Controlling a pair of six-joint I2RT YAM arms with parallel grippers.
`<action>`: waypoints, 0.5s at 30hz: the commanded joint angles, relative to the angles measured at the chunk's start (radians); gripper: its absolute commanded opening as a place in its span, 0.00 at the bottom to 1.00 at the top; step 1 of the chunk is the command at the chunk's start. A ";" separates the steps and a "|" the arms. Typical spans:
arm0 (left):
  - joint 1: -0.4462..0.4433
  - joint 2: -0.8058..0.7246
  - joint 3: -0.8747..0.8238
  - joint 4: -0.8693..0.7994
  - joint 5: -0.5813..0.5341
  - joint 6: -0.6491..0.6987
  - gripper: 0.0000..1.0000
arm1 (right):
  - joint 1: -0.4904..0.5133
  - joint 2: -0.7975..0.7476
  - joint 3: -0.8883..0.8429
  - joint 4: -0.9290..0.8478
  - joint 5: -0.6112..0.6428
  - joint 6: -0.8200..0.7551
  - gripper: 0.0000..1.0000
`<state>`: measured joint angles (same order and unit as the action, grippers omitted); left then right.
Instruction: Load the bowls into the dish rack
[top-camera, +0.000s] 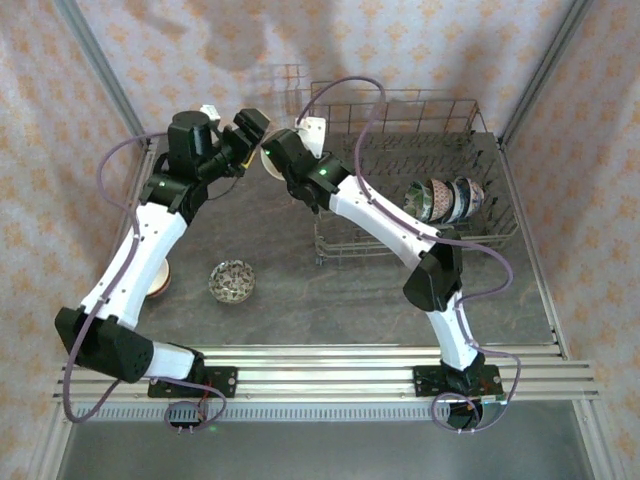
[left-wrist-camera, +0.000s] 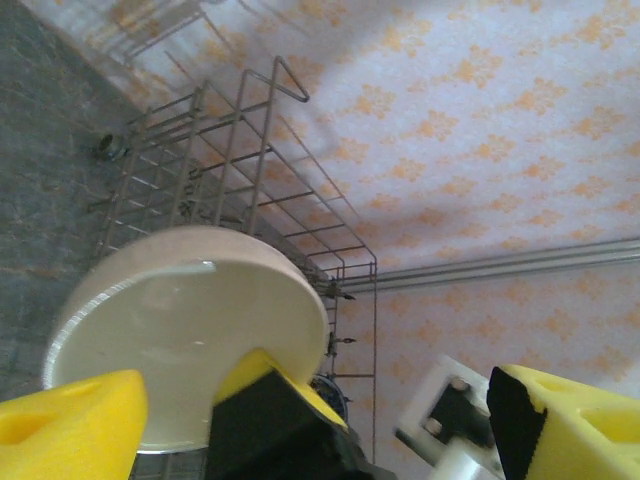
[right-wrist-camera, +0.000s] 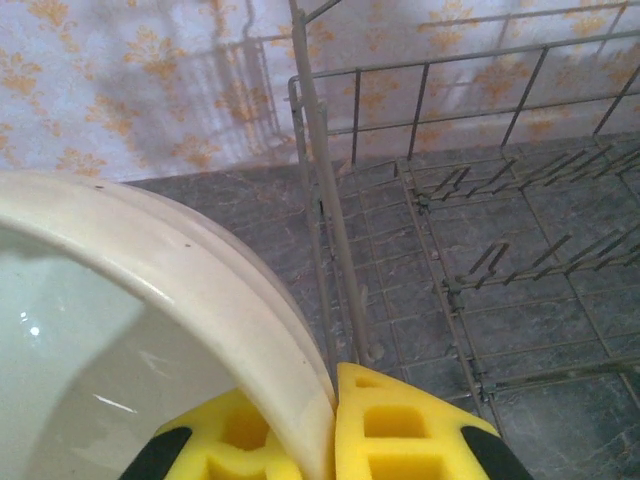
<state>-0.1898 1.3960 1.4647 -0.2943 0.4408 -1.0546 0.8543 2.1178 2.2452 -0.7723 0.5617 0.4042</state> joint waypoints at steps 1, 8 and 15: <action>0.061 0.039 0.076 0.029 0.174 0.059 0.87 | -0.011 -0.005 0.108 -0.093 0.121 0.025 0.00; 0.079 0.121 0.210 -0.101 0.231 0.227 0.87 | -0.011 -0.072 0.041 -0.074 0.189 0.020 0.00; 0.095 0.127 0.224 -0.147 0.140 0.327 0.87 | -0.040 -0.079 0.091 -0.110 0.236 -0.104 0.00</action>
<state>-0.1085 1.5204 1.6627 -0.4065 0.6144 -0.8082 0.8398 2.1117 2.2890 -0.8768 0.7044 0.3462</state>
